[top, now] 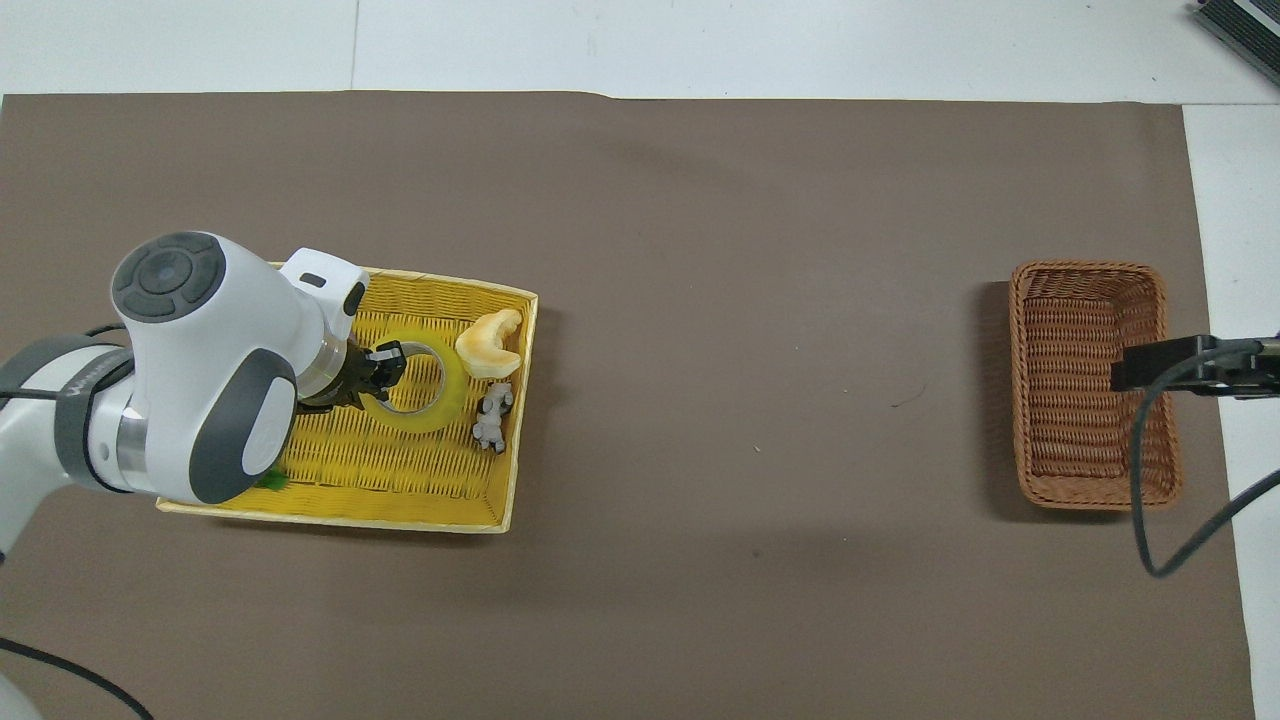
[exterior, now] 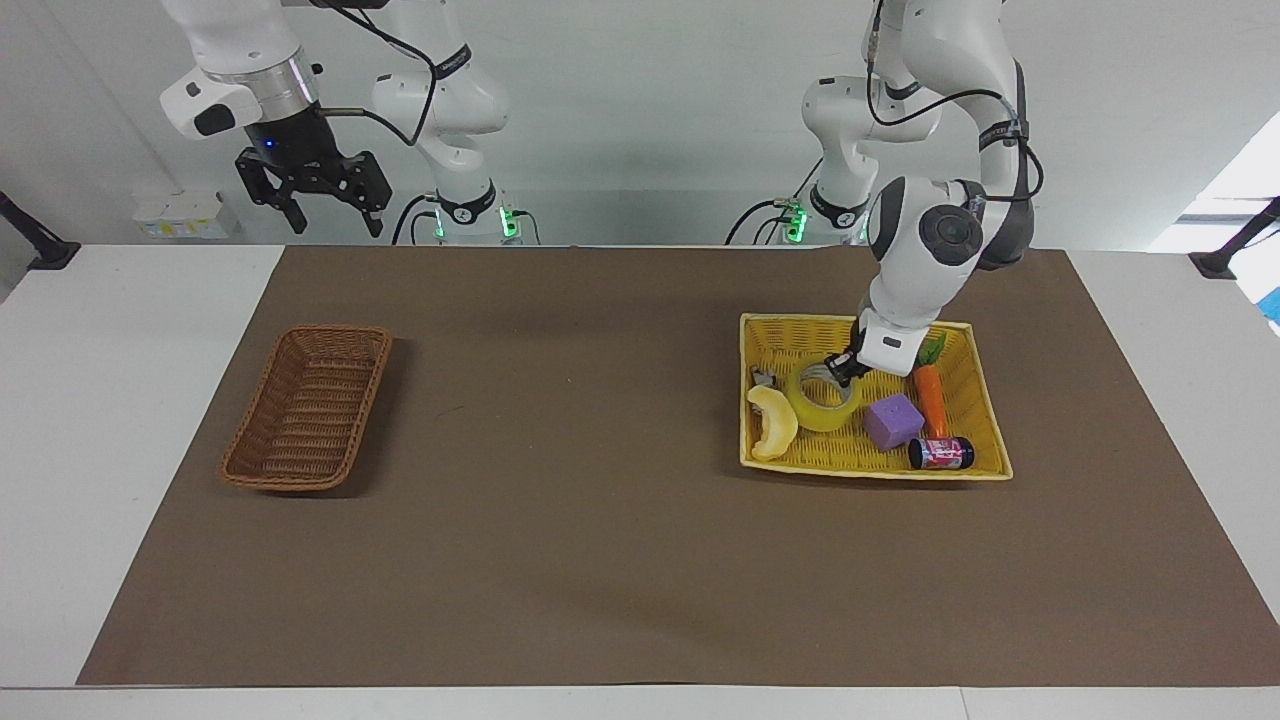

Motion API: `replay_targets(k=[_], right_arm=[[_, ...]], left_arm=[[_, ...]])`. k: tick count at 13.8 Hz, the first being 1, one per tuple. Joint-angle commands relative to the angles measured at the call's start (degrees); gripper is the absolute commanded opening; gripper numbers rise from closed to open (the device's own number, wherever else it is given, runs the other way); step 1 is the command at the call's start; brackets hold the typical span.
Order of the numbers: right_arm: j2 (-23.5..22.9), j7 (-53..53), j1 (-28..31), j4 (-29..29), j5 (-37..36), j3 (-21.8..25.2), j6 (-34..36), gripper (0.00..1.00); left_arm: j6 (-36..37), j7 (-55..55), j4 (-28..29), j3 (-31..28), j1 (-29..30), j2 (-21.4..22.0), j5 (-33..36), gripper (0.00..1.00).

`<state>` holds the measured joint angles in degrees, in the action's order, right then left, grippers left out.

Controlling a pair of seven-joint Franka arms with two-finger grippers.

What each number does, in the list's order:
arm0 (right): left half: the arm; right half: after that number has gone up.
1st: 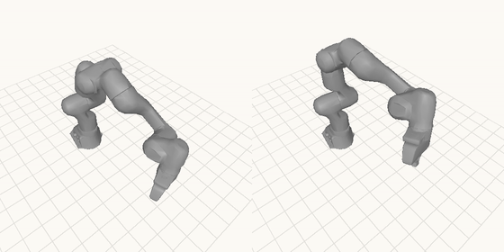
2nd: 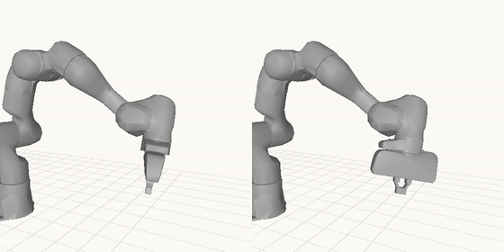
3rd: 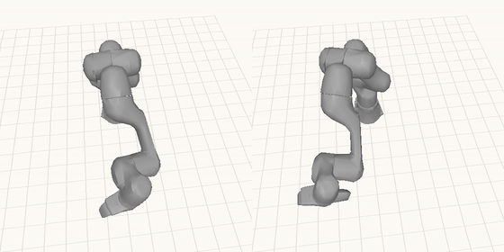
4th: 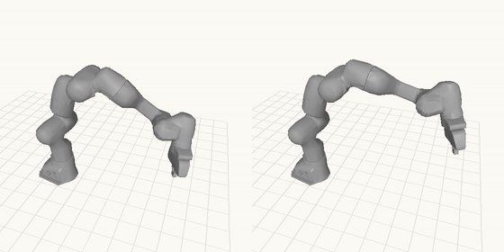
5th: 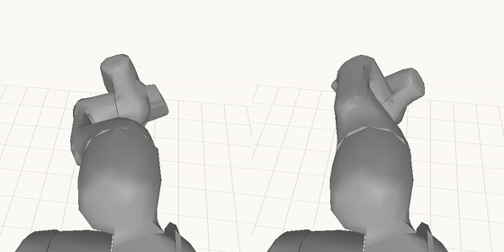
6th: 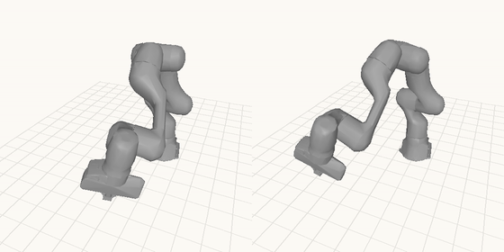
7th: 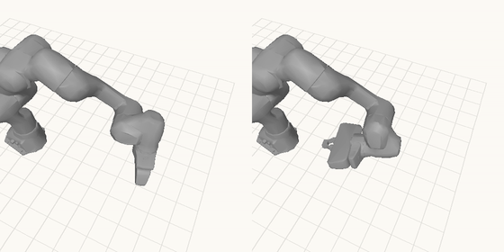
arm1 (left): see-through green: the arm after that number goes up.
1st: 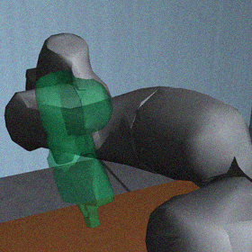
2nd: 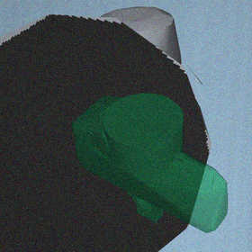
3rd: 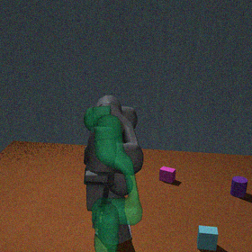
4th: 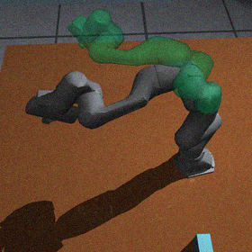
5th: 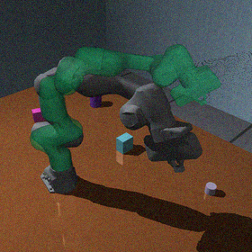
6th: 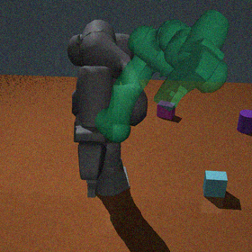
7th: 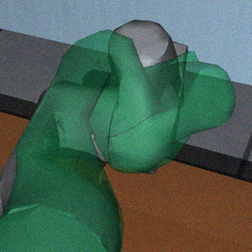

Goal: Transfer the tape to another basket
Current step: 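Lift the tape with the left gripper while the right gripper approaches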

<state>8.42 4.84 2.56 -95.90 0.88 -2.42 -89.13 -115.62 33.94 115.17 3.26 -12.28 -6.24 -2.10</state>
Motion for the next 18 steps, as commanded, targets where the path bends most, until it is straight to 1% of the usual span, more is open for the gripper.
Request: replay_targets(k=[1, 3, 5, 6, 7, 9, 11, 12, 14, 16, 18], right_arm=[[1.2, -1.3, 0.0, -1.1, 1.1, -0.5, 0.5, 1.00], [1.2, -1.5, -0.1, -1.0, 7.3, -0.6, 0.5, 1.00], [1.2, -1.2, -0.2, -1.1, 11.0, -1.4, 0.4, 1.00], [1.1, -1.0, -0.4, -1.2, 13.2, -1.6, 0.1, 1.00], [0.6, 0.2, -2.3, -1.2, 15.4, -1.9, -0.8, 1.00], [-0.2, 6.5, -6.5, -1.7, 16.9, -2.0, -5.9, 1.00], [-1.0, 13.5, -9.9, -2.4, 19.4, -2.0, -9.7, 1.00], [-1.5, 15.2, -11.0, -2.9, 20.7, -2.0, -11.4, 1.00], [-1.9, 15.6, -11.8, -4.6, 24.9, -2.0, -15.2, 1.00], [-2.1, 15.0, -12.7, -7.0, 29.2, -2.0, -19.0, 1.00], [-2.4, 14.6, -13.7, -9.1, 32.7, -2.1, -21.7, 1.00]], left_arm=[[4.5, -2.1, -4.2, -0.9, 0.0, 0.0, -0.6, 0.00], [6.5, -4.9, -6.3, -0.9, 1.3, 0.7, -0.6, 0.00], [8.0, -7.5, -8.2, -0.8, 1.6, 0.9, -0.8, 0.00], [8.2, -7.8, -9.1, -0.7, 1.4, 0.8, -1.8, 0.00], [8.0, -7.8, -9.7, -0.6, 1.3, 0.4, -3.8, 0.00], [7.5, -7.7, -10.1, -0.4, 0.9, 0.1, -8.4, 0.00], [7.4, -7.7, -11.3, 1.0, -1.1, -0.2, -8.8, 0.00], [7.4, -7.7, -12.2, 2.1, -2.0, -0.4, -8.8, 0.00], [7.4, -7.5, -13.7, 4.9, -3.5, -0.4, -9.5, 0.00], [7.3, -6.9, -15.2, 8.2, -3.5, -0.2, -13.4, 0.00], [7.3, -6.4, -18.2, 10.6, -3.5, -0.3, -16.0, 0.00]])
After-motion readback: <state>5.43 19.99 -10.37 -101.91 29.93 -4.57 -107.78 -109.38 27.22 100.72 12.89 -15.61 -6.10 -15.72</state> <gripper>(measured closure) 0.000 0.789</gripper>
